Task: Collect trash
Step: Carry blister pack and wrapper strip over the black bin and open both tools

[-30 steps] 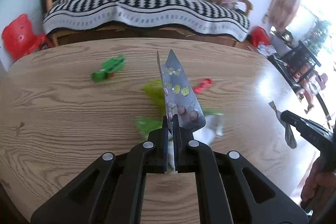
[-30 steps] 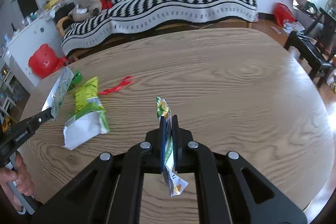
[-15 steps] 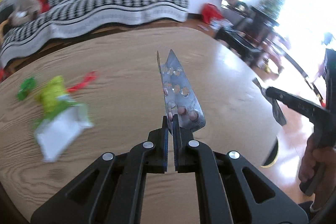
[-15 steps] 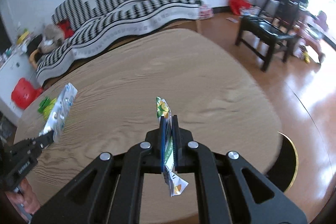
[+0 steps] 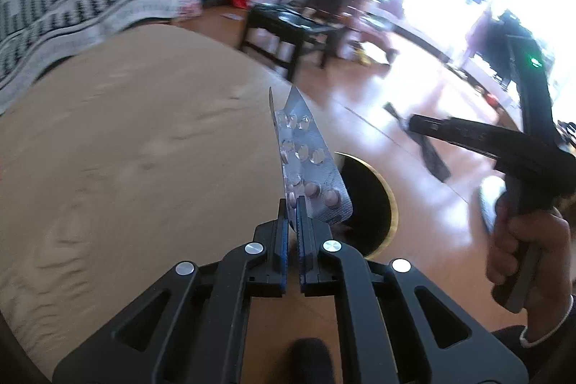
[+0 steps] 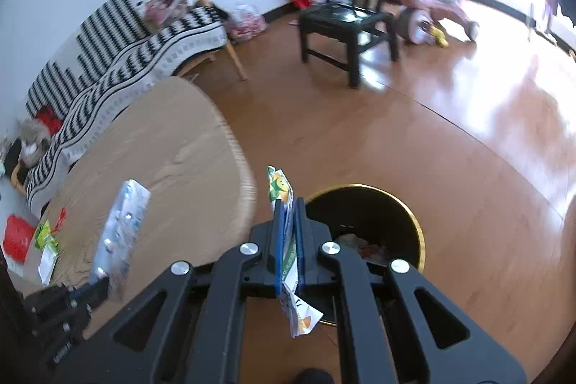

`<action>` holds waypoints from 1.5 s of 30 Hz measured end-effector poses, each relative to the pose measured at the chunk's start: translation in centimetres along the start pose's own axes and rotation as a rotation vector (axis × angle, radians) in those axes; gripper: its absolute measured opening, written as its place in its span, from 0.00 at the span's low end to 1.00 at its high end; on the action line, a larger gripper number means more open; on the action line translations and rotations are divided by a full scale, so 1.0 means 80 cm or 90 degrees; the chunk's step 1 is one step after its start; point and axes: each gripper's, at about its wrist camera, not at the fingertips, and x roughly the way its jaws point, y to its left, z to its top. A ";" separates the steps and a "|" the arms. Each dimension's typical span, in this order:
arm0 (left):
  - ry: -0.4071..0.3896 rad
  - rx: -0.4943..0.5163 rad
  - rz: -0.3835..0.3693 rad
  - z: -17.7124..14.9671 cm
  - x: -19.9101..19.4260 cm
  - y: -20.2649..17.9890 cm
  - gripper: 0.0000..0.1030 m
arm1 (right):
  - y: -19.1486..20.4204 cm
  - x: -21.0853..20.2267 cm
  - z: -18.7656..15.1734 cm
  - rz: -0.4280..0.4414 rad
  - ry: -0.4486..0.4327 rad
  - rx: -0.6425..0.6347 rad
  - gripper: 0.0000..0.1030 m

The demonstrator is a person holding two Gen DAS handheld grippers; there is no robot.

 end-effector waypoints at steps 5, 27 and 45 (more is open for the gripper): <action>0.025 0.043 -0.045 -0.012 0.040 -0.055 0.03 | -0.061 0.002 -0.012 -0.009 0.014 0.049 0.06; 0.079 0.058 -0.080 -0.004 0.114 -0.094 0.03 | -0.089 0.016 -0.008 -0.002 0.031 0.078 0.06; 0.064 0.042 -0.066 0.002 0.116 -0.087 0.61 | -0.093 0.010 -0.007 -0.003 0.005 0.096 0.72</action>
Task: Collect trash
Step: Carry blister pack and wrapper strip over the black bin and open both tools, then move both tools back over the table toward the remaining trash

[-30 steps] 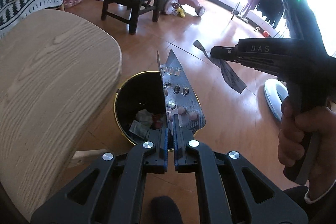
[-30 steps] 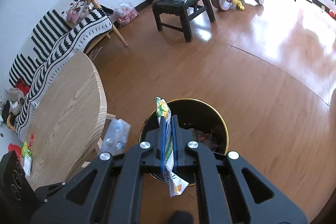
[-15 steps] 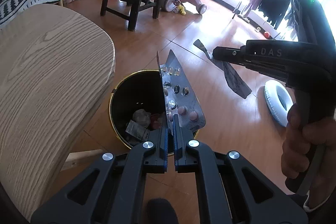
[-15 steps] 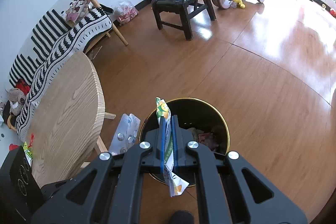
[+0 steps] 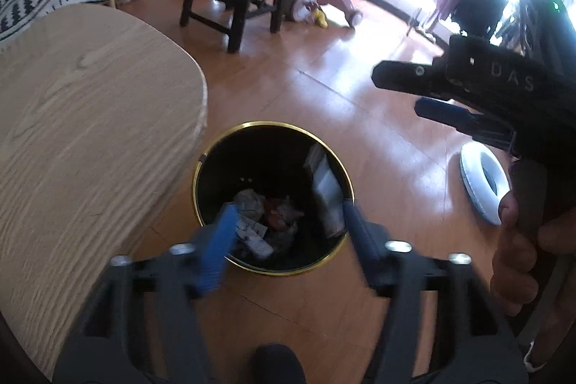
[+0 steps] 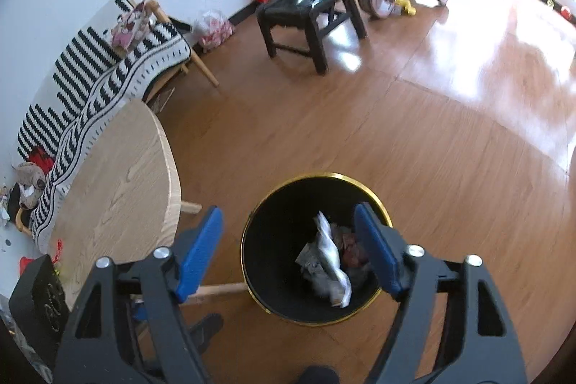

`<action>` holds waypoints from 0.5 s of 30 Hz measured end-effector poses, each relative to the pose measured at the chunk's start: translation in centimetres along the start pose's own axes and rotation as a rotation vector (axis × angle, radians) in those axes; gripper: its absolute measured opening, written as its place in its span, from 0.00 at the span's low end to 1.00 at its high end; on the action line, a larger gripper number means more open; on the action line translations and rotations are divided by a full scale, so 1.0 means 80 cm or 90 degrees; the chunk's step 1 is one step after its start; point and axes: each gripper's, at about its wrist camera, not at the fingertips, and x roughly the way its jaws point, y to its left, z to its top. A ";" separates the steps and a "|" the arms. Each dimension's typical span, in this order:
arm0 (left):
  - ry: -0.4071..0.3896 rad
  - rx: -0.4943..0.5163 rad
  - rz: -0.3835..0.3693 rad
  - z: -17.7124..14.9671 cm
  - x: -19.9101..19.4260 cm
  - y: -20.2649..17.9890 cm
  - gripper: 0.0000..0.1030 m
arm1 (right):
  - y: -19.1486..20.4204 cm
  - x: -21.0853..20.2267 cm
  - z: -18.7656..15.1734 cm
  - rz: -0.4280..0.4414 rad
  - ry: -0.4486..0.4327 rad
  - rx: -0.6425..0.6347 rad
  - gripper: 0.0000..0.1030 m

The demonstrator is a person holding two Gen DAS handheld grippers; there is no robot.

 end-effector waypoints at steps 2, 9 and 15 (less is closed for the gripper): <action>0.000 0.005 -0.003 0.000 -0.005 0.000 0.62 | 0.002 -0.001 0.001 0.007 -0.003 0.001 0.72; -0.011 -0.001 -0.002 -0.001 -0.024 0.009 0.67 | 0.020 -0.001 -0.001 0.009 -0.003 -0.013 0.72; -0.037 -0.007 0.012 -0.003 -0.060 0.031 0.79 | 0.054 -0.003 -0.001 0.018 -0.010 -0.039 0.72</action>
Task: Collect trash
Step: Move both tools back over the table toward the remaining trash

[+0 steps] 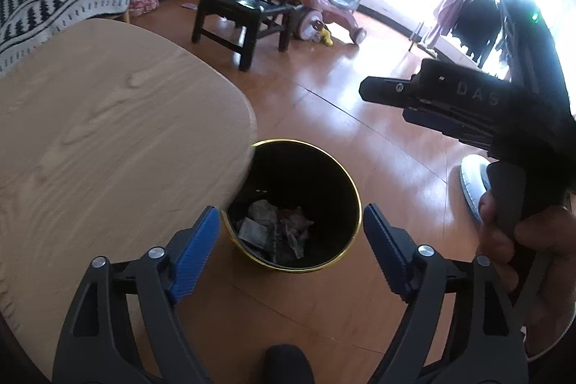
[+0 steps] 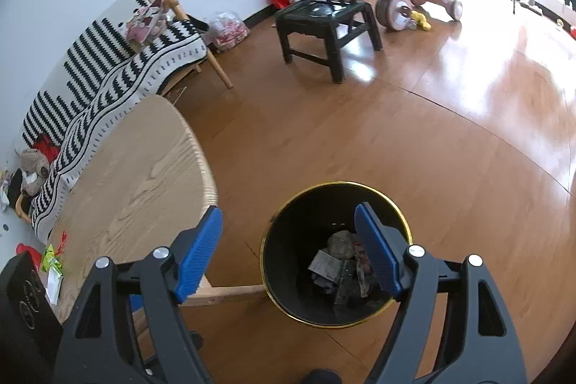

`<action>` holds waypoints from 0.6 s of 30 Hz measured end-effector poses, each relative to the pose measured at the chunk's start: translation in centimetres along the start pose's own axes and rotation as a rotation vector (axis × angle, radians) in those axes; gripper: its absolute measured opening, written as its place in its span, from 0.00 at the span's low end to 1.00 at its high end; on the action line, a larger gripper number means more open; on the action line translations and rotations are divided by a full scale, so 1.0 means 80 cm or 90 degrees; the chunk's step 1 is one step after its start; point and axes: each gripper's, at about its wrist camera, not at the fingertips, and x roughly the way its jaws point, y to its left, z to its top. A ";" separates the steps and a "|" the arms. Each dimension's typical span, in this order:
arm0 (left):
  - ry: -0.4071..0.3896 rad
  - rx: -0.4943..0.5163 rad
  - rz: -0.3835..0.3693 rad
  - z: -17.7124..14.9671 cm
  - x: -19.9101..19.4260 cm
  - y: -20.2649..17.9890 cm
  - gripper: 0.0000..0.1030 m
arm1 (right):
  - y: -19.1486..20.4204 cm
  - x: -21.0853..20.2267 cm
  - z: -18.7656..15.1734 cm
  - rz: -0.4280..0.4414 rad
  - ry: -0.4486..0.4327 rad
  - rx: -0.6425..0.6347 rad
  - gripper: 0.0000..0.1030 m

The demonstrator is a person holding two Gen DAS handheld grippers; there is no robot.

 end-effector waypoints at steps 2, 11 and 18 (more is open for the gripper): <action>-0.010 -0.007 0.008 -0.002 -0.018 0.016 0.80 | 0.022 0.004 0.000 0.014 0.003 -0.010 0.72; -0.059 -0.065 0.084 -0.025 -0.110 0.120 0.85 | 0.169 0.028 -0.008 0.086 0.025 -0.097 0.72; -0.088 -0.151 0.159 -0.065 -0.189 0.229 0.85 | 0.305 0.053 -0.028 0.141 0.053 -0.174 0.72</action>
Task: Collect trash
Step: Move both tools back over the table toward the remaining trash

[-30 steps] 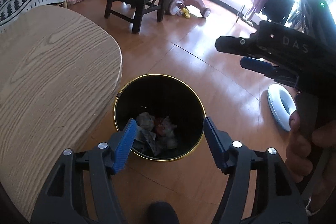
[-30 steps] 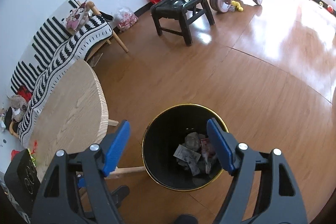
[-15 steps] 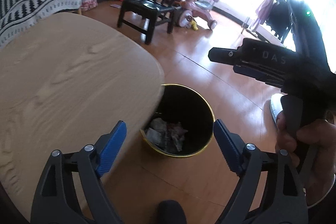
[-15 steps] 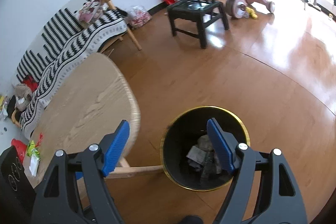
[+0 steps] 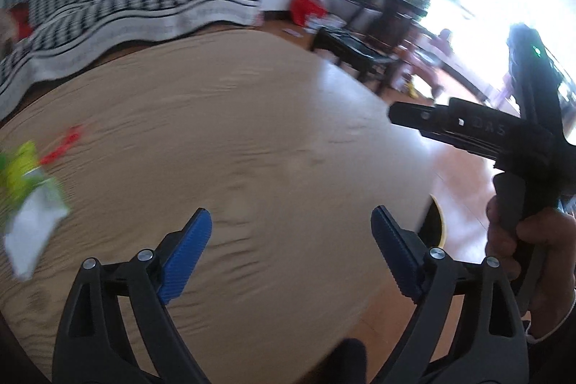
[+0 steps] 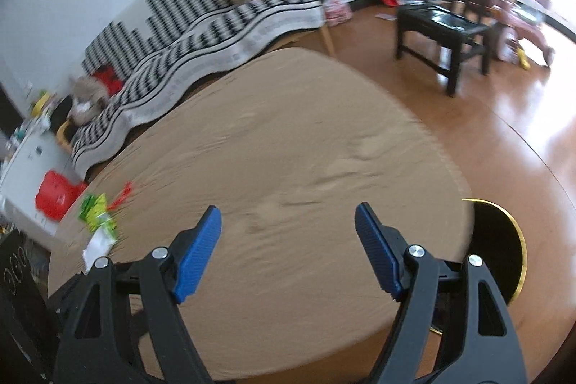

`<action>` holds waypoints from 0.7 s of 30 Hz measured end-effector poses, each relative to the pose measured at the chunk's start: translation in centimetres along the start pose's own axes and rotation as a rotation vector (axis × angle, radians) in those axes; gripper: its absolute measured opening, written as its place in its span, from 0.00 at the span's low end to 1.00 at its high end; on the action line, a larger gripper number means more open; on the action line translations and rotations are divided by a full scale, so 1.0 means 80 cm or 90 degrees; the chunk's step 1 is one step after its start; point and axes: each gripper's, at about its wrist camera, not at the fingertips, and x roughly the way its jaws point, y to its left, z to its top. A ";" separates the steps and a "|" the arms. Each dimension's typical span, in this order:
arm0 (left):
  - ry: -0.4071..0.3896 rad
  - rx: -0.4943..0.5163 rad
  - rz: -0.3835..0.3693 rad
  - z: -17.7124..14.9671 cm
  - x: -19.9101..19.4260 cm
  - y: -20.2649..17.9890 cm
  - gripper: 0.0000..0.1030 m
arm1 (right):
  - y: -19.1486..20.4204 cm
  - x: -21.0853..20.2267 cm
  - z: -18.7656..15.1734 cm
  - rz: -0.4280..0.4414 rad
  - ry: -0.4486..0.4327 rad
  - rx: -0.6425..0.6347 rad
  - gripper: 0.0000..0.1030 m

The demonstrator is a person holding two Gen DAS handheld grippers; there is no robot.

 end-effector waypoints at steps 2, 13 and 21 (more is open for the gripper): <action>-0.009 -0.024 0.025 -0.004 -0.016 0.038 0.85 | 0.037 0.015 0.001 0.017 0.009 -0.020 0.72; -0.054 -0.174 0.139 -0.048 -0.101 0.237 0.86 | 0.234 0.111 -0.022 0.108 0.083 -0.124 0.72; -0.072 -0.252 0.158 -0.040 -0.118 0.326 0.87 | 0.326 0.191 -0.056 0.173 0.172 -0.170 0.72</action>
